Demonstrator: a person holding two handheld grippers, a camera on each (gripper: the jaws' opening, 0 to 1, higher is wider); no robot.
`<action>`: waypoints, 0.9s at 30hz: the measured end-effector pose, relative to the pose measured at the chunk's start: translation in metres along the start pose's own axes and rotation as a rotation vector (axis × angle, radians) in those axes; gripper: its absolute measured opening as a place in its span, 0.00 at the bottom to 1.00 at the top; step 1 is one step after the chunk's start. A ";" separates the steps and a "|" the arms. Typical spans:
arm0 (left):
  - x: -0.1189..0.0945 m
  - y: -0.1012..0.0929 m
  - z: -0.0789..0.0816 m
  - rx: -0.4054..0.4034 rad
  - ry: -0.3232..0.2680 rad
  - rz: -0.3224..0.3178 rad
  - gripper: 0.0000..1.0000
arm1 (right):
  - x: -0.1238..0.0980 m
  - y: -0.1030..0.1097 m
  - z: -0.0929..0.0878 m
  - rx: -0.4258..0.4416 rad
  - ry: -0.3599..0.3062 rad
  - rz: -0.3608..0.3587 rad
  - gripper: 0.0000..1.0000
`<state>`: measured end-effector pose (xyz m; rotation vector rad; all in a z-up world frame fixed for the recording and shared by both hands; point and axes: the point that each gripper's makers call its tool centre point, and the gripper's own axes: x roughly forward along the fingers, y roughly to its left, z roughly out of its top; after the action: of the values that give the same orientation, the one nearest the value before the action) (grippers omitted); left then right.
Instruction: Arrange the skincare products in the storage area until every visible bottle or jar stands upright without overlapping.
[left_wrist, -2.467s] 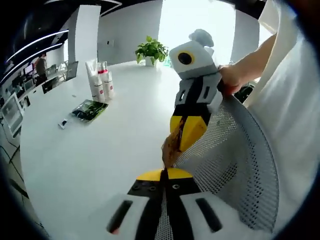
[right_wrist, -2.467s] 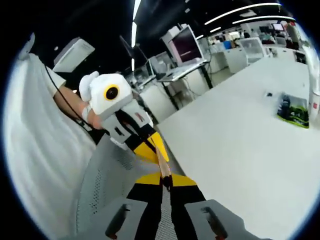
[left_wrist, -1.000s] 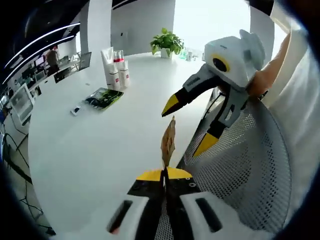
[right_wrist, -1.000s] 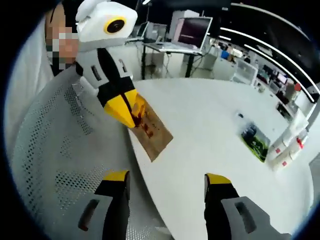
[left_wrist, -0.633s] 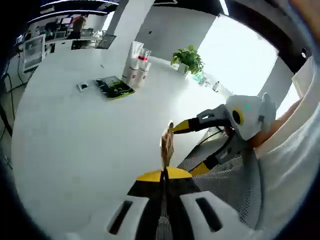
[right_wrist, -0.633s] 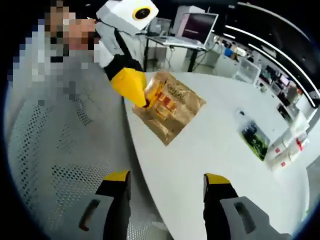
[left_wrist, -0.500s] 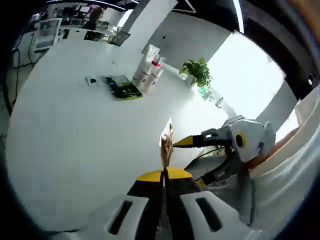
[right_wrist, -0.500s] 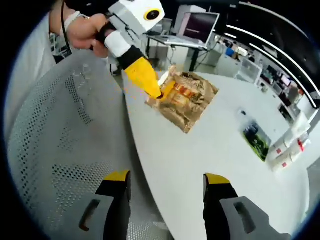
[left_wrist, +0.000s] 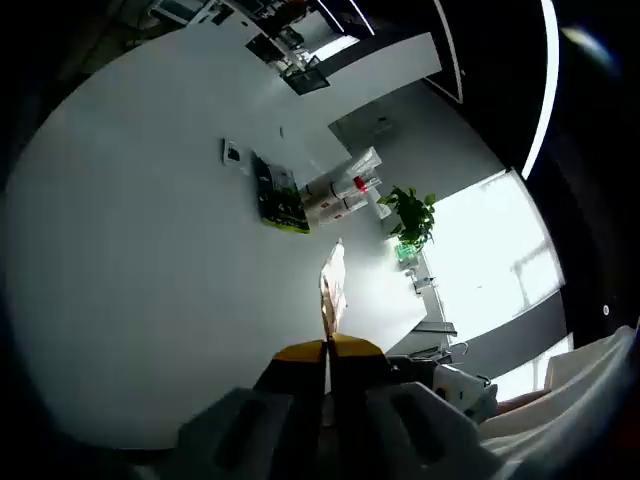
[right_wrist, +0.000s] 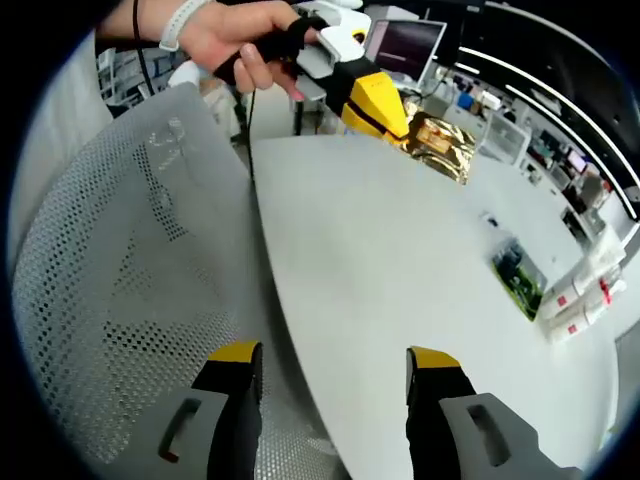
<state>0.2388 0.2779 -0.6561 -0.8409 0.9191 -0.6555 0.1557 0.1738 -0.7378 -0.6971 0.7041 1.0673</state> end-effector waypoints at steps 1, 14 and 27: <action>0.000 0.002 0.003 0.000 0.000 0.002 0.00 | 0.000 0.000 -0.001 -0.004 0.005 -0.001 0.58; 0.004 0.009 0.027 0.051 0.129 0.054 0.00 | -0.003 -0.009 0.001 -0.011 -0.007 -0.045 0.56; 0.018 0.021 0.039 0.098 0.262 0.124 0.00 | -0.006 -0.014 0.003 -0.023 -0.016 -0.077 0.54</action>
<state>0.2840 0.2882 -0.6677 -0.6141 1.1563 -0.7070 0.1670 0.1685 -0.7291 -0.7291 0.6476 1.0102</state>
